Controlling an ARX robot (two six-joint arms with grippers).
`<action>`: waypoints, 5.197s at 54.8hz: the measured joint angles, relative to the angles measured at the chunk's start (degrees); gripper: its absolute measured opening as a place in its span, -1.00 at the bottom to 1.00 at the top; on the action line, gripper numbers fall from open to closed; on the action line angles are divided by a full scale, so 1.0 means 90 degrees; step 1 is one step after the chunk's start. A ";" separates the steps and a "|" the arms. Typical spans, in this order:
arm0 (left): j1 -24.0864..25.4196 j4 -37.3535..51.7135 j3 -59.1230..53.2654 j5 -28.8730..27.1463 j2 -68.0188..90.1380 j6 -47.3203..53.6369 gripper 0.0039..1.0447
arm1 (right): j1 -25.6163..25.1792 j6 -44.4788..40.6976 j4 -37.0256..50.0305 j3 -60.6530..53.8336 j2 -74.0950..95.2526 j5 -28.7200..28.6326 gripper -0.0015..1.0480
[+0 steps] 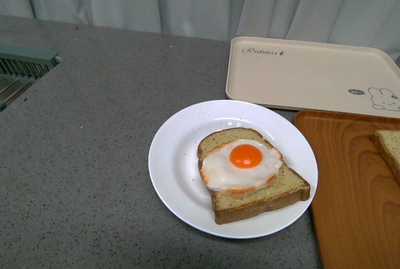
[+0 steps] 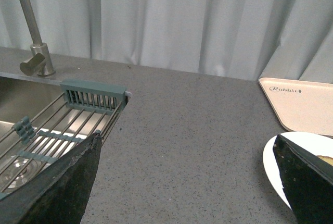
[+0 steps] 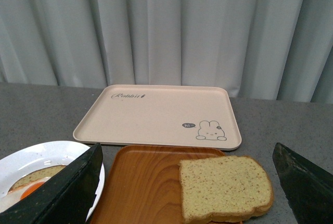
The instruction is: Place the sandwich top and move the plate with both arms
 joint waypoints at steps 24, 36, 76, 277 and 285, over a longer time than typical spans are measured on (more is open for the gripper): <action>0.0000 0.0000 0.0000 -0.0002 0.0000 0.0000 0.88 | 0.0000 0.0000 0.0000 0.0000 0.0000 0.0000 0.83; 0.0000 0.0000 0.0000 0.0000 0.0000 0.0000 0.88 | 0.0000 0.0000 0.0000 0.0000 0.0000 0.0000 0.83; 0.0000 0.0000 0.0000 -0.0002 -0.0005 0.0007 0.88 | -0.2191 0.4408 0.1834 0.1904 0.5901 -0.1134 0.83; 0.0000 0.0000 0.0000 -0.0002 -0.0005 0.0010 0.88 | -0.2290 0.4053 0.4323 0.3798 1.2636 -0.0554 -0.27; 0.0000 0.0000 0.0000 -0.0002 -0.0005 0.0010 0.88 | -0.2191 0.4282 0.4418 0.3798 1.2556 -0.0826 -0.82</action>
